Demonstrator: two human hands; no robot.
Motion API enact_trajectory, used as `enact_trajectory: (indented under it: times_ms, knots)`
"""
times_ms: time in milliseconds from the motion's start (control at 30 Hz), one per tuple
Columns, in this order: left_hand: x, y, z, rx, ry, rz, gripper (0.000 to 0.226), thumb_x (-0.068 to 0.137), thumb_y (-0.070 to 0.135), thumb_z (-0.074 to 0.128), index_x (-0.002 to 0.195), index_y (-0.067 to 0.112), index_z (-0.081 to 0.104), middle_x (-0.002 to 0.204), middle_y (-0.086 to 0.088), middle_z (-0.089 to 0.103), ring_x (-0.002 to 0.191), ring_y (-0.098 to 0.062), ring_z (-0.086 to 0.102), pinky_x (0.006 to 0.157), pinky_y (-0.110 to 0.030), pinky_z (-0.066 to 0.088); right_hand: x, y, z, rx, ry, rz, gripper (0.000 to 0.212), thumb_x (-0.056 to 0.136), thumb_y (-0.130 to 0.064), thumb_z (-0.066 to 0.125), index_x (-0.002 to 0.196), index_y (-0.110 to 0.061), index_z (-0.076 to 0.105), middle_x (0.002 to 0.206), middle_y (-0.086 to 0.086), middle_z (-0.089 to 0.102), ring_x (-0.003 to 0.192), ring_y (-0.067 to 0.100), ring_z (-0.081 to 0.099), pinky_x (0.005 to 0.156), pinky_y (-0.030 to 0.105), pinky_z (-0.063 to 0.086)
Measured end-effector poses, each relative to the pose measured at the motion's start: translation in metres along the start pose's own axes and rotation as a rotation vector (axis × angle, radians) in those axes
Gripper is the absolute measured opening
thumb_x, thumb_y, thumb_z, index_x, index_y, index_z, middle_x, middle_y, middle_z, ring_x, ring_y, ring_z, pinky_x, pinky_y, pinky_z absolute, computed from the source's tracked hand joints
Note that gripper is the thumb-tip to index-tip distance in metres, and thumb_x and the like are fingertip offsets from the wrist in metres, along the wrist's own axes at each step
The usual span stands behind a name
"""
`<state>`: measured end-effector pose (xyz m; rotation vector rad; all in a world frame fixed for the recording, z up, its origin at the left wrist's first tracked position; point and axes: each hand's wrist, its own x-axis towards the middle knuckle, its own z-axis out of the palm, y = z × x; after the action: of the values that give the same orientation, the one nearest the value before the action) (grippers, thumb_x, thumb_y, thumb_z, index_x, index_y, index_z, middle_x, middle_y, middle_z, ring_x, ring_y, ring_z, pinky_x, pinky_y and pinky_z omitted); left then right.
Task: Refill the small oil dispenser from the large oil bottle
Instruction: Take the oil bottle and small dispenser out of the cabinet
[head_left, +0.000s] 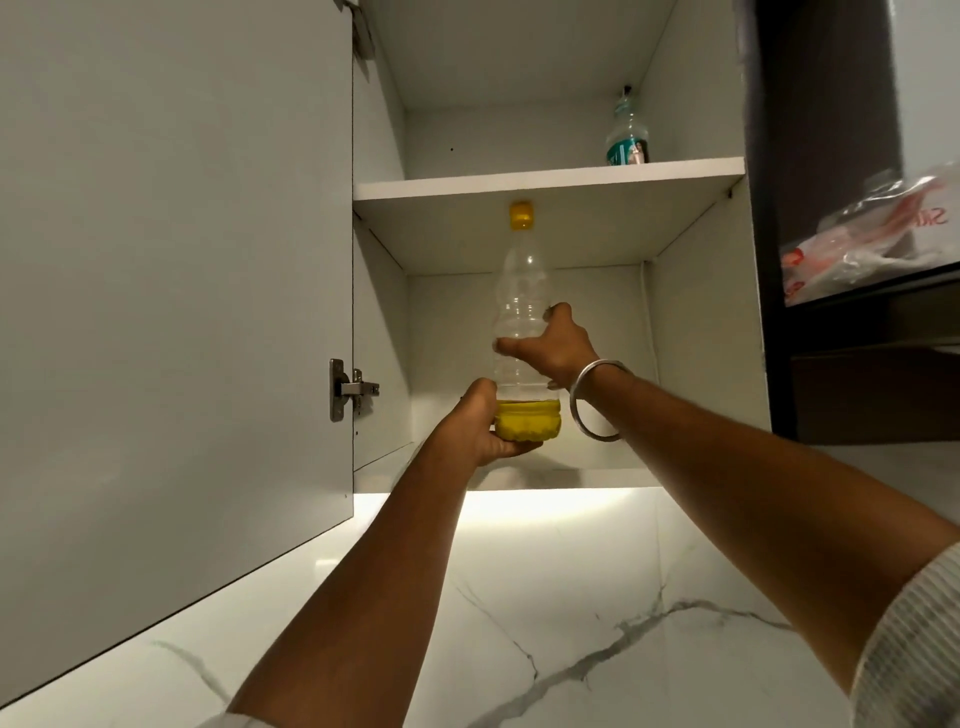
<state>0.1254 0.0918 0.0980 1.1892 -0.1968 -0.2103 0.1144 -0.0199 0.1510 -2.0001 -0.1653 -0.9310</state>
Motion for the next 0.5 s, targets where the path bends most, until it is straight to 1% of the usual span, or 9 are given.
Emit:
enact_trajectory:
  times_ms: [67, 133, 200, 267, 367, 433, 500]
  knots:
    - [-0.019, -0.004, 0.004, -0.032, 0.002, -0.006, 0.044, 0.097, 0.031, 0.047, 0.132, 0.006, 0.038, 0.114, -0.023, 0.053, 0.100, -0.040, 0.058, 0.075, -0.053, 0.052, -0.015, -0.008, -0.010, 0.003, -0.007, -0.009, 0.085, 0.070, -0.041, 0.079, 0.135, -0.014, 0.031, 0.130, 0.010, 0.048, 0.110, 0.027, 0.052, 0.084, 0.040, 0.052]
    - [-0.037, -0.008, 0.009, -0.054, 0.005, -0.010, 0.045, 0.097, 0.031, 0.049, 0.133, 0.006, 0.038, 0.119, -0.024, 0.052, 0.105, -0.041, 0.058, 0.081, -0.054, 0.052, -0.029, -0.014, -0.021, 0.014, -0.016, -0.015, 0.085, 0.070, -0.041, 0.079, 0.135, -0.014, 0.032, 0.129, 0.009, 0.049, 0.107, 0.026, 0.053, 0.083, 0.039, 0.052]
    - [-0.056, -0.012, 0.014, -0.058, 0.021, -0.007, 0.047, 0.097, 0.031, 0.049, 0.134, 0.006, 0.038, 0.125, -0.025, 0.050, 0.109, -0.042, 0.057, 0.088, -0.055, 0.051, -0.047, -0.021, -0.032, 0.029, -0.029, -0.020, 0.083, 0.070, -0.040, 0.079, 0.134, -0.014, 0.032, 0.126, 0.007, 0.050, 0.102, 0.024, 0.053, 0.079, 0.036, 0.051]
    - [-0.074, -0.018, 0.018, -0.056, 0.037, -0.003, 0.046, 0.098, 0.032, 0.048, 0.133, 0.005, 0.039, 0.125, -0.025, 0.051, 0.110, -0.042, 0.057, 0.092, -0.056, 0.050, -0.064, -0.026, -0.042, 0.044, -0.037, -0.033, 0.081, 0.072, -0.039, 0.079, 0.133, -0.014, 0.033, 0.120, 0.003, 0.050, 0.098, 0.021, 0.051, 0.075, 0.033, 0.049]
    - [-0.104, -0.030, 0.022, -0.068, 0.037, 0.004, 0.043, 0.098, 0.032, 0.047, 0.130, 0.004, 0.042, 0.122, -0.025, 0.053, 0.108, -0.042, 0.058, 0.089, -0.056, 0.051, -0.091, -0.032, -0.055, 0.044, -0.050, -0.052, 0.079, 0.073, -0.037, 0.079, 0.133, -0.014, 0.033, 0.113, 0.000, 0.046, 0.097, 0.019, 0.050, 0.075, 0.031, 0.048]
    - [-0.122, -0.038, 0.023, -0.061, 0.027, 0.007, 0.039, 0.099, 0.031, 0.046, 0.126, 0.003, 0.045, 0.113, -0.024, 0.056, 0.103, -0.040, 0.059, 0.085, -0.053, 0.051, -0.108, -0.034, -0.061, 0.050, -0.051, -0.051, 0.081, 0.072, -0.038, 0.079, 0.133, -0.014, 0.033, 0.116, 0.001, 0.047, 0.098, 0.020, 0.051, 0.076, 0.032, 0.050]
    - [-0.139, -0.047, 0.023, -0.050, 0.027, 0.008, 0.037, 0.100, 0.031, 0.044, 0.122, 0.002, 0.046, 0.108, -0.022, 0.056, 0.100, -0.039, 0.059, 0.087, -0.052, 0.050, -0.127, -0.035, -0.066, 0.059, -0.060, -0.043, 0.082, 0.071, -0.039, 0.079, 0.134, -0.014, 0.032, 0.122, 0.004, 0.048, 0.099, 0.020, 0.051, 0.078, 0.032, 0.051]
